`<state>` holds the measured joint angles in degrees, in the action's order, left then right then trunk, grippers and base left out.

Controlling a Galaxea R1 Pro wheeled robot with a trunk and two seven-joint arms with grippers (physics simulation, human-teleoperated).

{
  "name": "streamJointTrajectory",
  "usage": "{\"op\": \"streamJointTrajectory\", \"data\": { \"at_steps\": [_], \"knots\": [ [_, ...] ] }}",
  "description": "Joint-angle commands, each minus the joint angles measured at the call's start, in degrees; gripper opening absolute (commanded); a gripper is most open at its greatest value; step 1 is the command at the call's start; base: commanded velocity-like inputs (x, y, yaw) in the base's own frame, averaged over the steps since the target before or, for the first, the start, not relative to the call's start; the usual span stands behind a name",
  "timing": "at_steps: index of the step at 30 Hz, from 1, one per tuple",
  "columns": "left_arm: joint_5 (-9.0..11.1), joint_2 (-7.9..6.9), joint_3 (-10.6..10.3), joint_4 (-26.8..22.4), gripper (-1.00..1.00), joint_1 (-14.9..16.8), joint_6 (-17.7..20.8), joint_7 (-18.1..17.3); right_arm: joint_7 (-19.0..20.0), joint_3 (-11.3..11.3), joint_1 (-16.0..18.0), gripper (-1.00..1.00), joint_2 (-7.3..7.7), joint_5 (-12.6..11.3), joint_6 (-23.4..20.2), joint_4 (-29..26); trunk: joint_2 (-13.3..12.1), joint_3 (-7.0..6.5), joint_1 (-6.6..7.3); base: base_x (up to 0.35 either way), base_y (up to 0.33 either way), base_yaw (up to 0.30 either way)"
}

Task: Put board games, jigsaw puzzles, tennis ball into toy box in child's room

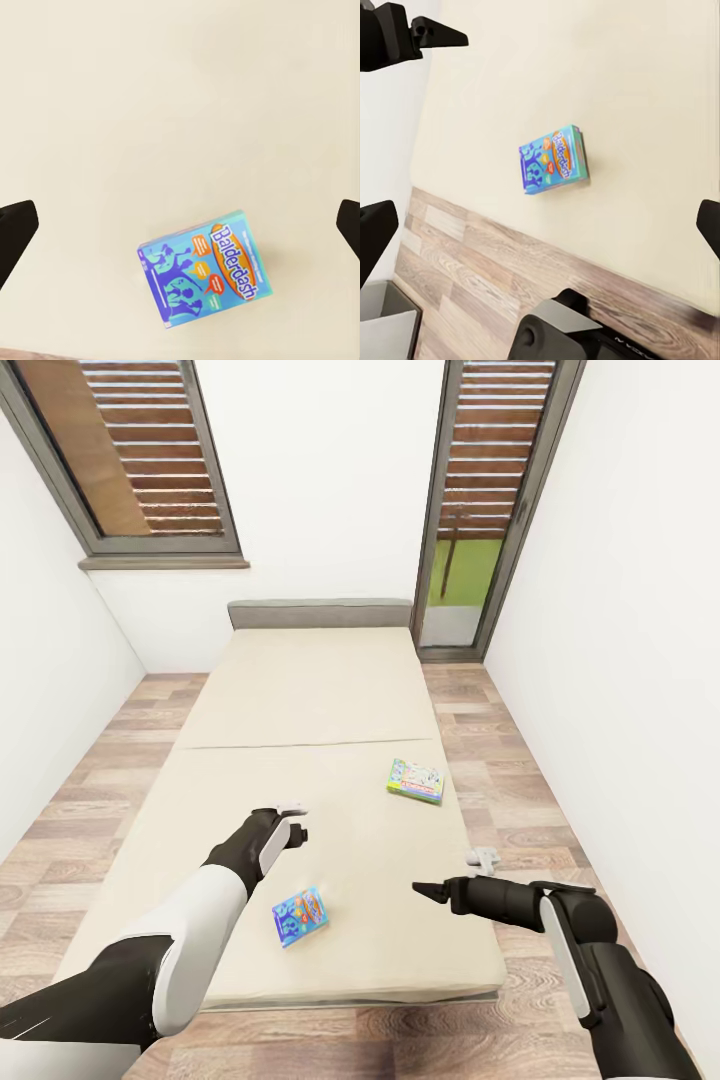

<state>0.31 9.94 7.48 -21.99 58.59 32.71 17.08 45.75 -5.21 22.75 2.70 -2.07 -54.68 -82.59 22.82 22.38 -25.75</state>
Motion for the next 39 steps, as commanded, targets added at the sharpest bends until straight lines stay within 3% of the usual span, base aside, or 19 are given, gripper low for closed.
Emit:
{"op": "streamJointTrajectory", "data": {
  "at_steps": [1,13,39],
  "knots": [
    [0.0,0.05,0.3,-0.1,1.00,0.0,0.3,0.2,0.0,0.0,0.1,1.00,-0.01,-0.1,-0.3,0.1,0.1,0.10,-0.03,0.000,0.000,0.000],
    [0.0,0.05,0.3,-0.2,1.00,0.0,0.3,0.2,0.0,0.0,0.1,1.00,-0.06,0.2,0.1,0.3,0.1,0.10,-0.03,0.007,0.000,0.000],
    [0.0,0.05,0.2,-0.2,1.00,0.0,0.4,0.1,0.0,-0.1,0.1,1.00,-0.07,-0.2,-0.6,0.3,0.1,0.10,-0.03,0.126,0.000,0.000]
  ]
}}
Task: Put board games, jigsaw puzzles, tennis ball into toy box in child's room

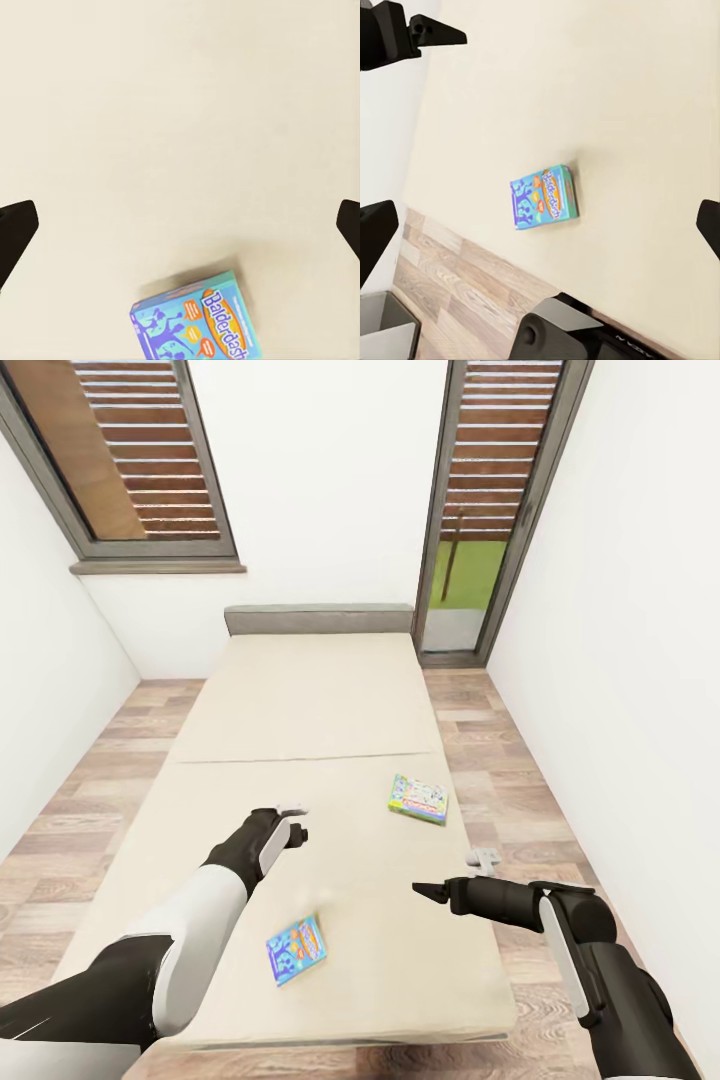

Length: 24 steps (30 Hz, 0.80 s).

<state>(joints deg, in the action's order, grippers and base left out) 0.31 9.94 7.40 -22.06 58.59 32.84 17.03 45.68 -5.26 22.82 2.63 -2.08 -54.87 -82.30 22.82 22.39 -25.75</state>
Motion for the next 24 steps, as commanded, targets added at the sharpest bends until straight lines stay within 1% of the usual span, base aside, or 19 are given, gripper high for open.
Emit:
{"op": "streamJointTrajectory", "data": {
  "at_steps": [1,18,24],
  "knots": [
    [0.0,0.05,0.3,-0.1,1.00,0.0,0.2,0.2,0.1,-0.1,0.1,1.00,0.00,-0.3,-0.5,-0.1,0.1,0.09,-0.04,0.035,0.000,0.000],
    [0.1,0.05,0.3,0.1,1.00,0.0,0.3,0.2,0.2,-0.1,0.1,1.00,0.04,-0.4,-0.9,-0.2,0.1,0.10,-0.04,0.006,0.000,0.000],
    [0.1,0.05,0.3,0.2,1.00,0.0,0.4,0.2,0.2,0.0,0.1,1.00,0.01,-0.5,-0.9,-0.2,0.1,0.42,-0.04,0.000,0.000,0.000]
  ]
}}
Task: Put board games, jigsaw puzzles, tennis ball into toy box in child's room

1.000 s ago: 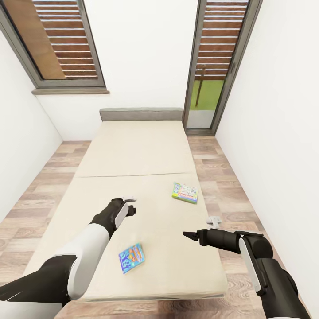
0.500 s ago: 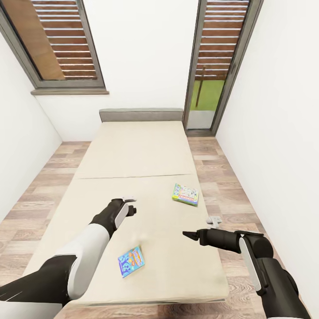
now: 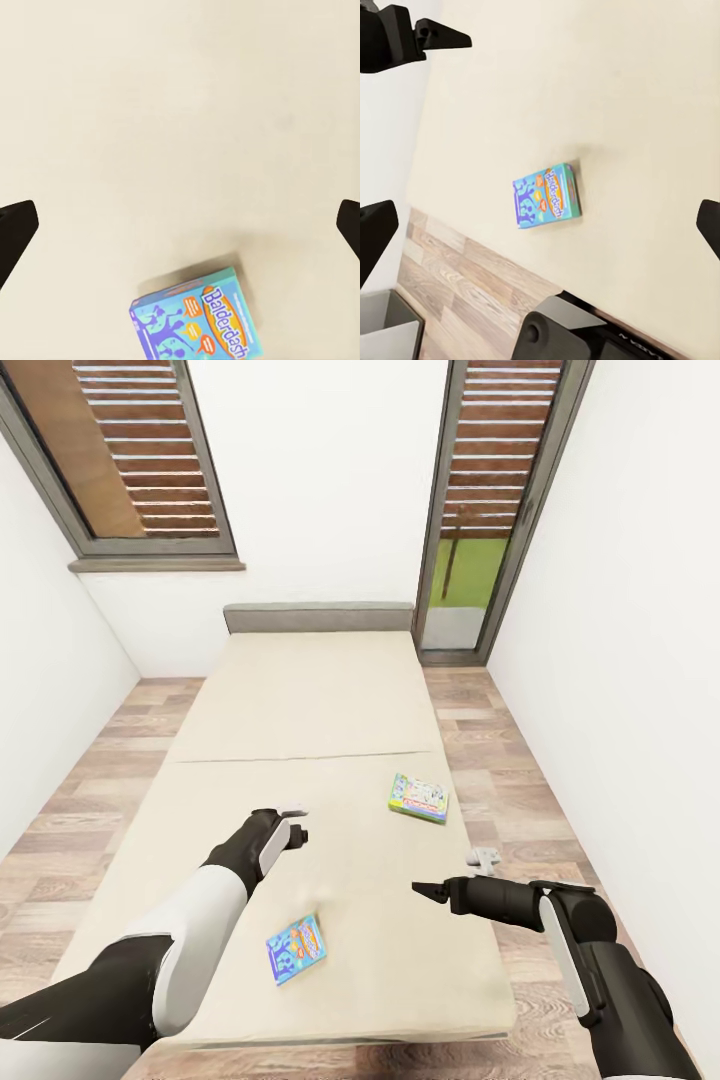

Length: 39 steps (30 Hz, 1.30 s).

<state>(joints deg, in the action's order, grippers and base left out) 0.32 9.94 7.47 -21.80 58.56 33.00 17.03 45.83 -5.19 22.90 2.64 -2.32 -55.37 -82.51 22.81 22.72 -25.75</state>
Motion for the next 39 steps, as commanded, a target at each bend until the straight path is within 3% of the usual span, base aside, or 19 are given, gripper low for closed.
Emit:
{"op": "streamJointTrajectory", "data": {
  "at_steps": [1,9,24,32,39],
  "knots": [
    [0.0,0.05,0.3,-0.1,1.00,0.0,0.3,0.2,0.0,0.0,0.0,1.00,0.00,-0.2,-0.4,-0.1,0.1,0.18,-0.03,0.000,0.000,0.000],
    [0.0,0.05,0.2,0.0,1.00,0.0,0.3,0.2,0.0,0.0,0.0,1.00,0.00,-0.3,-0.4,-0.1,0.1,0.90,-0.03,0.000,0.000,0.000],
    [0.1,0.05,0.3,4.7,1.00,0.0,0.2,0.1,0.5,0.0,0.0,1.00,0.07,-0.5,-0.2,0.2,0.1,2.31,-0.03,0.000,0.000,0.000],
    [0.1,0.05,0.2,4.9,1.00,0.1,0.3,-4.0,3.3,-0.1,0.0,1.00,0.10,-0.3,-0.1,0.0,0.1,3.07,-0.03,0.000,0.000,0.000],
    [0.0,0.05,0.2,4.9,1.00,0.0,0.3,-4.6,4.9,-0.1,0.0,1.00,0.09,-0.2,-0.1,0.0,0.1,3.73,-0.03,0.000,0.000,0.000]
  ]
}}
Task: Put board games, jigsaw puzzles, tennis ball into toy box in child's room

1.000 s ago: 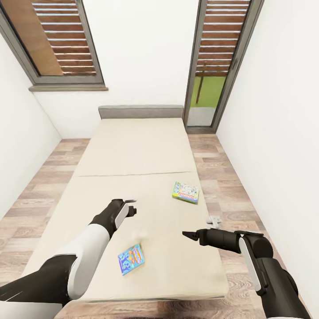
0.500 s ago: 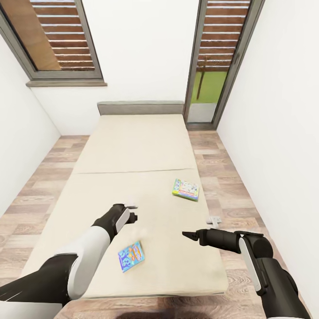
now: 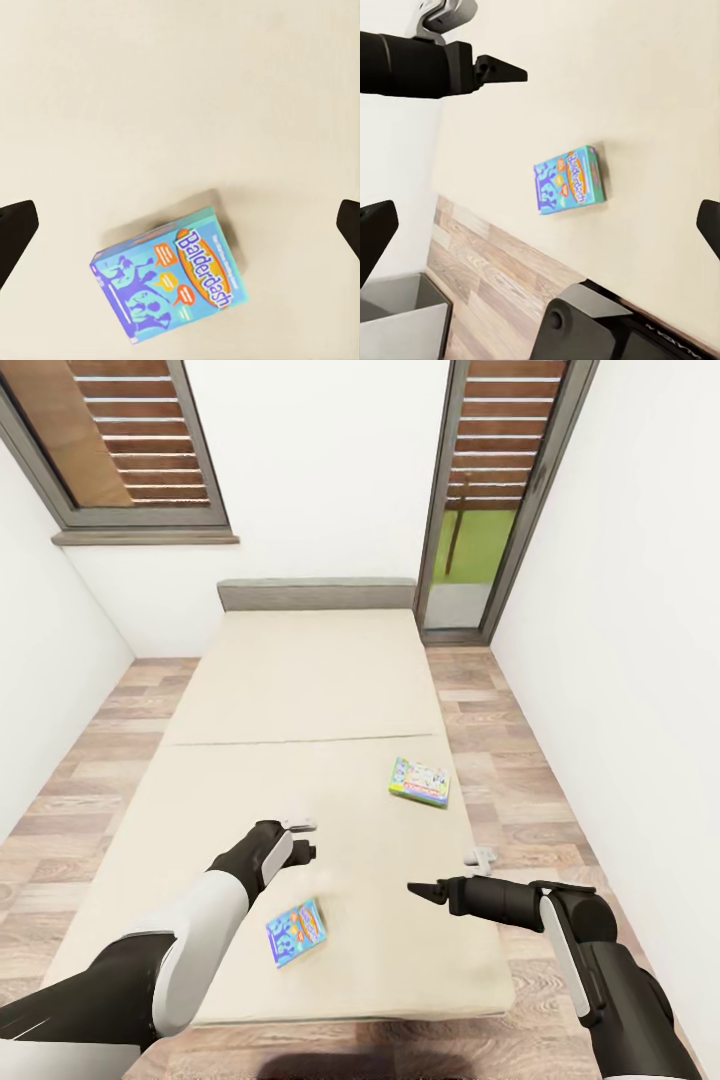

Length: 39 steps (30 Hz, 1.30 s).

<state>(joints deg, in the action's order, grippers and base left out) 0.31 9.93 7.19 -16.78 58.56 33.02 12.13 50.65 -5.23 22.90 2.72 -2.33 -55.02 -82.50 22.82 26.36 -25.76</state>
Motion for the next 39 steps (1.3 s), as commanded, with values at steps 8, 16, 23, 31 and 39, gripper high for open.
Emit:
{"op": "streamJointTrajectory", "data": {
  "at_steps": [8,16,23,31,39],
  "knots": [
    [0.0,0.07,0.3,-0.1,1.00,0.0,0.1,0.2,0.2,0.0,0.0,1.00,0.01,-0.1,-0.4,0.0,0.1,0.84,-0.03,0.000,0.000,0.000],
    [-0.1,0.07,0.1,-0.1,1.00,0.0,0.0,0.2,0.1,0.0,0.0,1.00,0.00,0.2,-0.4,0.0,0.1,1.60,-0.03,0.000,0.000,0.000],
    [-0.1,0.07,0.1,-0.1,1.00,0.0,0.0,0.2,0.1,0.0,0.0,1.00,0.00,0.4,-0.3,0.0,0.1,2.26,-0.03,0.000,0.000,0.000],
    [-0.1,0.07,0.1,-0.1,1.00,0.0,-0.2,0.2,0.1,0.0,0.0,1.00,0.00,0.4,-0.2,0.1,0.1,3.01,-0.03,0.000,0.000,0.000],
    [-0.4,0.07,-0.1,0.0,1.00,0.0,-3.8,0.3,0.3,0.0,0.0,1.00,0.04,0.0,-0.1,0.0,0.1,3.76,-0.03,0.000,0.000,0.000]
  ]
}}
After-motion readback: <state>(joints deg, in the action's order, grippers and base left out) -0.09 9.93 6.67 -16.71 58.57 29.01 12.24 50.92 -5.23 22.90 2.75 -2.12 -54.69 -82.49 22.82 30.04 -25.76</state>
